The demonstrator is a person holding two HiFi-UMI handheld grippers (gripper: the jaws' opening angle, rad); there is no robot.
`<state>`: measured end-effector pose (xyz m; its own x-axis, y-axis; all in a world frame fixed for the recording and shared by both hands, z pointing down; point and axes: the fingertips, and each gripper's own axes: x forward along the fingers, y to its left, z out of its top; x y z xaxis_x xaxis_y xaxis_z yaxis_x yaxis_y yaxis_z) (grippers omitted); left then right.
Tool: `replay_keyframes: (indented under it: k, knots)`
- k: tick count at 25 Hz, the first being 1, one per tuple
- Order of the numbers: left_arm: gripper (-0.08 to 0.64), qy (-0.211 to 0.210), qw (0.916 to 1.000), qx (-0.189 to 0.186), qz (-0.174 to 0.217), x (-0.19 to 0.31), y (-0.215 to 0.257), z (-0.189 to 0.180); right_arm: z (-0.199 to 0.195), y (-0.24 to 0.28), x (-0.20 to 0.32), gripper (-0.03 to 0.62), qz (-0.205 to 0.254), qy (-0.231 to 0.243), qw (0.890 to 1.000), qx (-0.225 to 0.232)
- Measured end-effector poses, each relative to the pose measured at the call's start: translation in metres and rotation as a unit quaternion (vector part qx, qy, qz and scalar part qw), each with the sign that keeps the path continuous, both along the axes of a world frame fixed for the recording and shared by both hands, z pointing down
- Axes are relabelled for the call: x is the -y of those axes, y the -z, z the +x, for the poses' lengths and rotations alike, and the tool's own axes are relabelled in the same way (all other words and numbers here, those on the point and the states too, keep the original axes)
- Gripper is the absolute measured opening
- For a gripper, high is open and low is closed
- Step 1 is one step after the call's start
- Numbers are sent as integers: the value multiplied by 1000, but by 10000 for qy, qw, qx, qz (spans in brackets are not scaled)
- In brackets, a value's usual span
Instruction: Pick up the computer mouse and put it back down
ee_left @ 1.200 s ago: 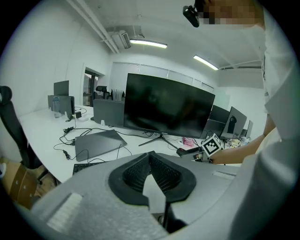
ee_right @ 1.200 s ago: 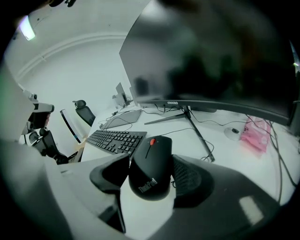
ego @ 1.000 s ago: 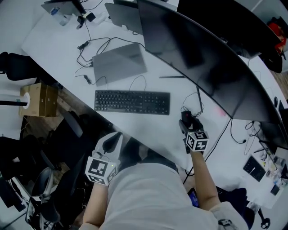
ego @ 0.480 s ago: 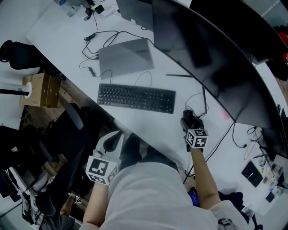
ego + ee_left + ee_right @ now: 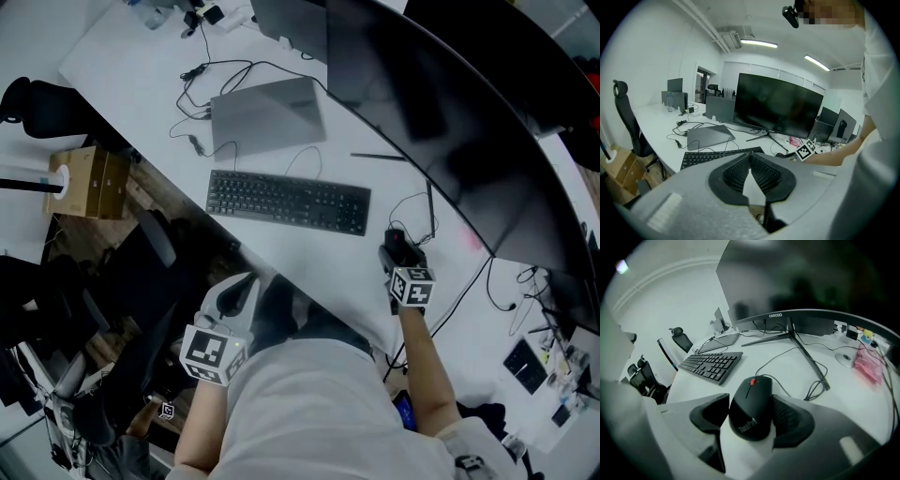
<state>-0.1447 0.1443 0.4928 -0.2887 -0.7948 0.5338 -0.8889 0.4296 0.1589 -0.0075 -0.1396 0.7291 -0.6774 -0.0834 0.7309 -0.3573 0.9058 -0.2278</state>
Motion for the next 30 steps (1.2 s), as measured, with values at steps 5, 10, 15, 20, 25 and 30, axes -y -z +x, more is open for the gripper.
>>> replay_keyframes:
  k: [5, 10, 15, 20, 25, 30]
  knots:
    - [17, 4, 10000, -11, 9, 0, 0, 1, -2, 2, 1, 285, 71, 10, 10000, -25]
    - [17, 2, 10000, -15, 33, -3, -1, 3, -3, 5, 4, 293, 172, -43, 9998, -10]
    - [17, -62, 10000, -3, 61, -2, -1, 4, -4, 18, 7, 293, 207, -102, 9996, 145]
    - [17, -258, 9996, -19, 76, 6, -1, 4, -5, 40, 6, 290, 245, -150, 9989, 362]
    - [17, -584, 9982, 0, 146, 26, 3, 2, -4, 72, 7, 219, 377, -204, 9971, 621]
    - [17, -964, 9950, 32, 240, 48, 8, 4, 5, 106, 6, 134, 722, -244, 9941, 777]
